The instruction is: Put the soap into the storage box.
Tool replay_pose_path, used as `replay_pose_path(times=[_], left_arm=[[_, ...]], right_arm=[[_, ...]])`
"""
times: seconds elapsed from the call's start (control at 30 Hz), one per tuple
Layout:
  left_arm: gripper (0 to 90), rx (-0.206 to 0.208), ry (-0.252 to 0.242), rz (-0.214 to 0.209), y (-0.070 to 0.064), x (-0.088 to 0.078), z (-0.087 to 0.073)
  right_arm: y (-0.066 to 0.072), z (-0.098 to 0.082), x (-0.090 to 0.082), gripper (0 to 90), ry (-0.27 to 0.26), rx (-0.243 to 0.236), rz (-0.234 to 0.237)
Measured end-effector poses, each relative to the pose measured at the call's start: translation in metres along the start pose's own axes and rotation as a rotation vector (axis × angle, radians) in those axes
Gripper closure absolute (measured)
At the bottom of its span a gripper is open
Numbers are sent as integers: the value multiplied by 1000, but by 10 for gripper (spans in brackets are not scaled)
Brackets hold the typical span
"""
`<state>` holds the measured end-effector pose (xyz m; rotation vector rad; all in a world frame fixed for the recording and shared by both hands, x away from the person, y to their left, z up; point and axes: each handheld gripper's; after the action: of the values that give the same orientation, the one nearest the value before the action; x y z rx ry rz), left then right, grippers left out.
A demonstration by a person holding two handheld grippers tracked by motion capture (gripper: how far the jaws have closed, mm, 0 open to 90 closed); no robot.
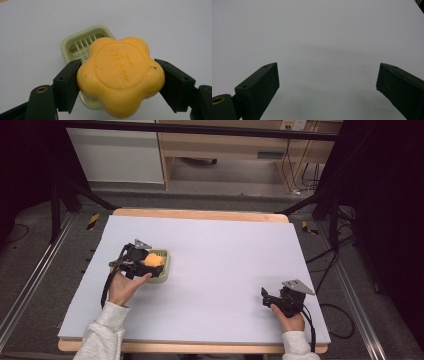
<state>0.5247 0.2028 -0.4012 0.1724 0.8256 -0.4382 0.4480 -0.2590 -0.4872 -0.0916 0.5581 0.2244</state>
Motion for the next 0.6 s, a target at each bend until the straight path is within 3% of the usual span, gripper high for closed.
replay_pose_path(times=[0.6], left_arm=[[248,-12,3,31,9,13,4]], right_arm=[[0,0,0,50,0,2,1]])
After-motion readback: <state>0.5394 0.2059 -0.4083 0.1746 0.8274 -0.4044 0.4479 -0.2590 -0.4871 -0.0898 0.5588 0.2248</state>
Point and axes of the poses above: each handheld gripper's, and its own axes: x roughly forward along the jaws, z roughly out of its top, y roughly to its left, and after that the axes turned 4 degrees about -x, right-handed
